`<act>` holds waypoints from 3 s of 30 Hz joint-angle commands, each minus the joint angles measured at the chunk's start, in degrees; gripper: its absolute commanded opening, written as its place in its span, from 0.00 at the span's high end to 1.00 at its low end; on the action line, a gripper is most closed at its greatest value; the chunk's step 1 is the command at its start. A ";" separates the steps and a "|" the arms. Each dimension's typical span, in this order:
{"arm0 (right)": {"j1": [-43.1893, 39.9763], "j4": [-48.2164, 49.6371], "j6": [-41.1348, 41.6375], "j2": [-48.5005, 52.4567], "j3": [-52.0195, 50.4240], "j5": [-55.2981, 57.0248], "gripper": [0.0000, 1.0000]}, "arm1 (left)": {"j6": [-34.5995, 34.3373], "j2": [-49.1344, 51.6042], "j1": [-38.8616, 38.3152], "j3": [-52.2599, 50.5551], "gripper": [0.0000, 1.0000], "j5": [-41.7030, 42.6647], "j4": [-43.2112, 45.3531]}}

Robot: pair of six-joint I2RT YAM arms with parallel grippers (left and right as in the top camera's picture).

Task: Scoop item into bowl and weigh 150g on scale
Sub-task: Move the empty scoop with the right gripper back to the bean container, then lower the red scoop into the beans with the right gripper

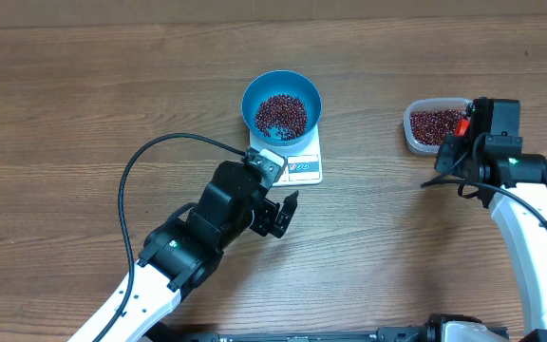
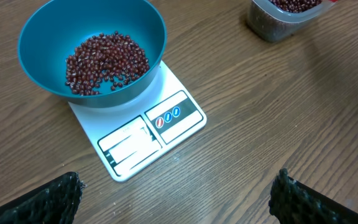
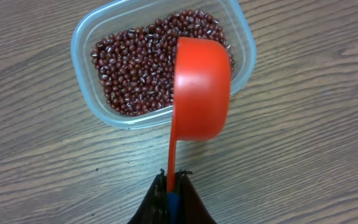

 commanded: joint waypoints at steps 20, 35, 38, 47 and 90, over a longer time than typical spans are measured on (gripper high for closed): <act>0.04 3.67 -2.38 -0.66 -0.15 -0.09 0.96 | 0.46 0.04 0.31 1.38 0.01 0.07 0.26; 0.07 7.67 -5.88 2.78 -0.15 -2.08 0.96 | 0.46 0.04 0.31 1.38 0.00 0.04 0.26; 0.07 7.98 -5.88 4.90 -0.15 -2.23 0.96 | 0.46 0.04 0.31 1.38 0.00 0.07 0.24; 0.07 11.63 -7.72 7.80 -0.15 -2.43 0.96 | 0.48 0.04 0.31 1.38 0.01 0.02 0.24; -1.36 17.51 -25.81 12.48 -0.26 6.78 0.96 | 0.46 0.04 0.31 1.38 0.00 0.04 -0.33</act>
